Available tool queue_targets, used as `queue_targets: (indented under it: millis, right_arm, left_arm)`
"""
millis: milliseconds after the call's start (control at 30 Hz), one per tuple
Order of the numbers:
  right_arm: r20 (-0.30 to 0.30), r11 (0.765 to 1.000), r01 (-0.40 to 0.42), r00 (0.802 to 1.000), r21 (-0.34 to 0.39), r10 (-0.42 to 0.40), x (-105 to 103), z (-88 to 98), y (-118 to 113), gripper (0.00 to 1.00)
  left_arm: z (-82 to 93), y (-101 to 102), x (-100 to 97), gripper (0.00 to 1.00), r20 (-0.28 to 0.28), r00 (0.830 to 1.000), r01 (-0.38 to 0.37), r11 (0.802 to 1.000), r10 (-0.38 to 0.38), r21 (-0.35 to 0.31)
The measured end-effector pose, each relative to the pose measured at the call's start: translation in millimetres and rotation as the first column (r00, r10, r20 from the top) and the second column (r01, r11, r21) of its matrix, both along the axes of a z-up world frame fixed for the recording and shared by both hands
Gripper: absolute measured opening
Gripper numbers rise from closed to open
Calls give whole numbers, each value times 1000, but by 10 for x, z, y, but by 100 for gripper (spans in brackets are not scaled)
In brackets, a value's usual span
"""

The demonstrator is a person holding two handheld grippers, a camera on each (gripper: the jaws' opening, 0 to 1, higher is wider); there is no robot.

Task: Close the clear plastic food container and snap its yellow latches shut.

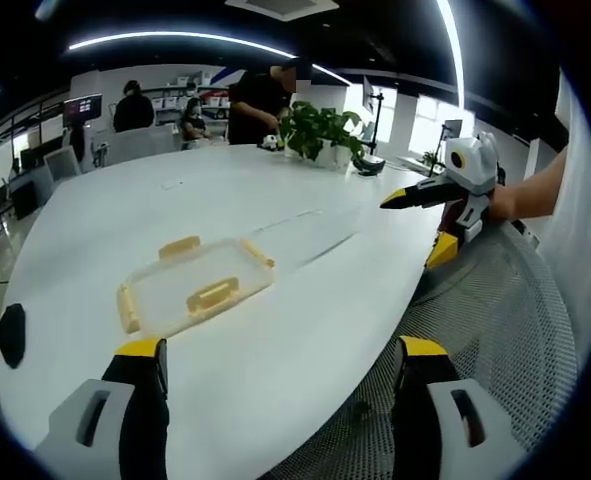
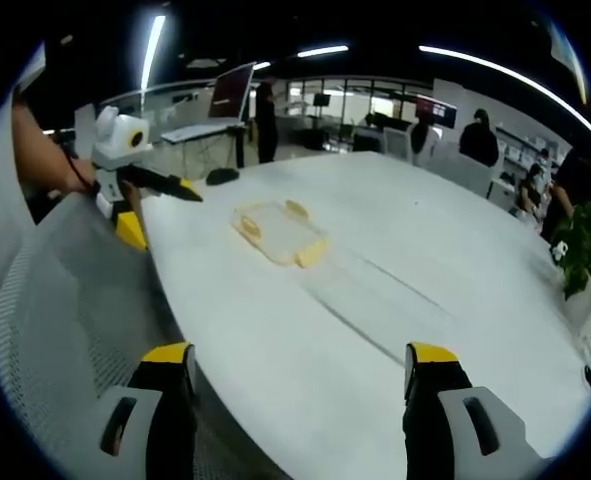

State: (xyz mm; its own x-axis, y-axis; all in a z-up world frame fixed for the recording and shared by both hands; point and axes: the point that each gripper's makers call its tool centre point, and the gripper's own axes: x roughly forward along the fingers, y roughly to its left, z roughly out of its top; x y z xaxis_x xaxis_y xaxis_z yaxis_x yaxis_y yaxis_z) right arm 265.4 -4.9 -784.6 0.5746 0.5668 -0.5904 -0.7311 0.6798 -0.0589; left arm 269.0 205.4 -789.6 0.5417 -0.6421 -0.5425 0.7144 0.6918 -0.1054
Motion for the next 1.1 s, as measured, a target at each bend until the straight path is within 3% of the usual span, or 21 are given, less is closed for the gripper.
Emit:
queue_targets:
  millis: [667,1100]
  right_arm:
    - [6,999,-38,999,-21,38,12,7,14,88]
    - [-6,998,-54,999,-36,54,109,-10,-28,86]
  left_arm:
    - [26,-31,2,94,-8,1000,14,1000,-14,6]
    - [2,-11,80,92,-14,999,48,998,-48,45]
